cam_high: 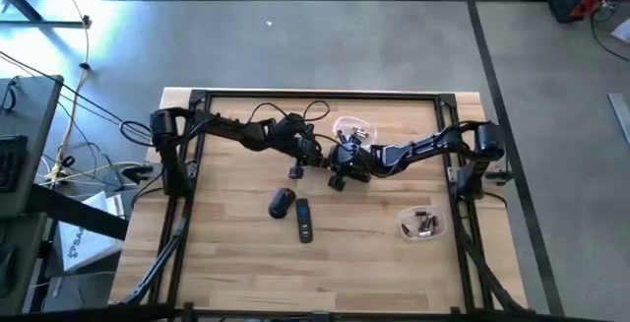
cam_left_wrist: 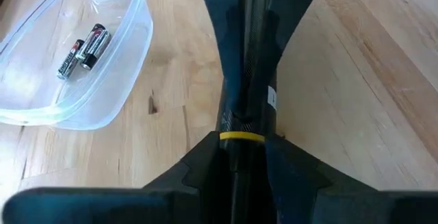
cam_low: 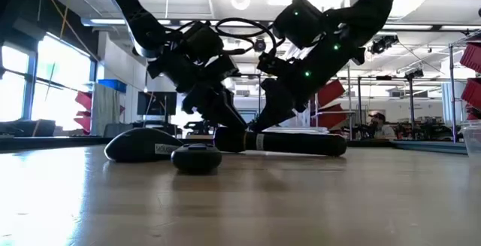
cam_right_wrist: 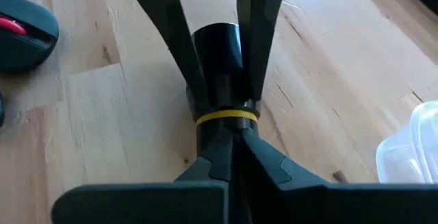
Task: Insert battery
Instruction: Close the flashlight using its cover, then return to Home Position
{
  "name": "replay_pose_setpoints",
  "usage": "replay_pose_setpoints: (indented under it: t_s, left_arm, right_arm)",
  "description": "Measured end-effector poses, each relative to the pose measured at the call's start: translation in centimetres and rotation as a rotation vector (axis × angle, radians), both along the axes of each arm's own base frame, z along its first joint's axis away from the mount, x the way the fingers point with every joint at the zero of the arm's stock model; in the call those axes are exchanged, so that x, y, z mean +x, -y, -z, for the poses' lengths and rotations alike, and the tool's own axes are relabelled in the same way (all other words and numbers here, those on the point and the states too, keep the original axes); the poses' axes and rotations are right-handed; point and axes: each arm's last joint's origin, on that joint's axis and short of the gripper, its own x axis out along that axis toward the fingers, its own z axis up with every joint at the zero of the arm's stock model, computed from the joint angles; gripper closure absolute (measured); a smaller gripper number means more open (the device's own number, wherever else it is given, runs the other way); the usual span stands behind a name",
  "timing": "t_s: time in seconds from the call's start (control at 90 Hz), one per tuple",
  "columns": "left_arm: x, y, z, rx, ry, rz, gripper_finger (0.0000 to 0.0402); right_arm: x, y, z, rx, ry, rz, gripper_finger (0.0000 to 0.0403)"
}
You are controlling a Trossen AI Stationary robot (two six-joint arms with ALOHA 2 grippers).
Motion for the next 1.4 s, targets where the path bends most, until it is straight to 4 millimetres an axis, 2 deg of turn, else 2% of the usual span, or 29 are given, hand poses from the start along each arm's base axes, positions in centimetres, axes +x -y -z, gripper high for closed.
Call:
replay_pose_setpoints:
  t_s: [0.5,0.8,0.9,1.1,1.233,1.4]
  left_arm:
    - [0.0,0.0,0.0,0.001,0.001,0.001,0.0312]
    - [0.0,0.0,0.0,0.001,0.004,0.000,0.0312]
    - [0.0,0.0,-0.1,0.002,0.007,-0.002,0.0312]
    - [-0.3,-0.2,-1.3,-0.013,0.027,-0.031,0.0312]
    - [-1.1,-0.4,-3.0,-0.018,0.037,-0.055,0.0313]
    - [-2.1,-1.3,-6.4,-0.010,0.124,-0.096,0.0313]
  right_arm:
    - [0.1,-0.2,-0.6,-0.003,0.034,-0.003,0.0403]
    - [-1.0,-0.5,-5.3,-0.041,0.125,-0.082,0.0403]
    - [-1.8,-0.3,-7.0,-0.040,0.141,-0.110,0.0403]
    - [-3.8,0.3,-8.6,-0.062,0.149,-0.106,0.0403]
    - [-5.9,0.7,-8.8,-0.074,0.175,-0.088,0.0403]
    - [-9.2,0.8,-8.8,-0.076,0.246,-0.065,0.0403]
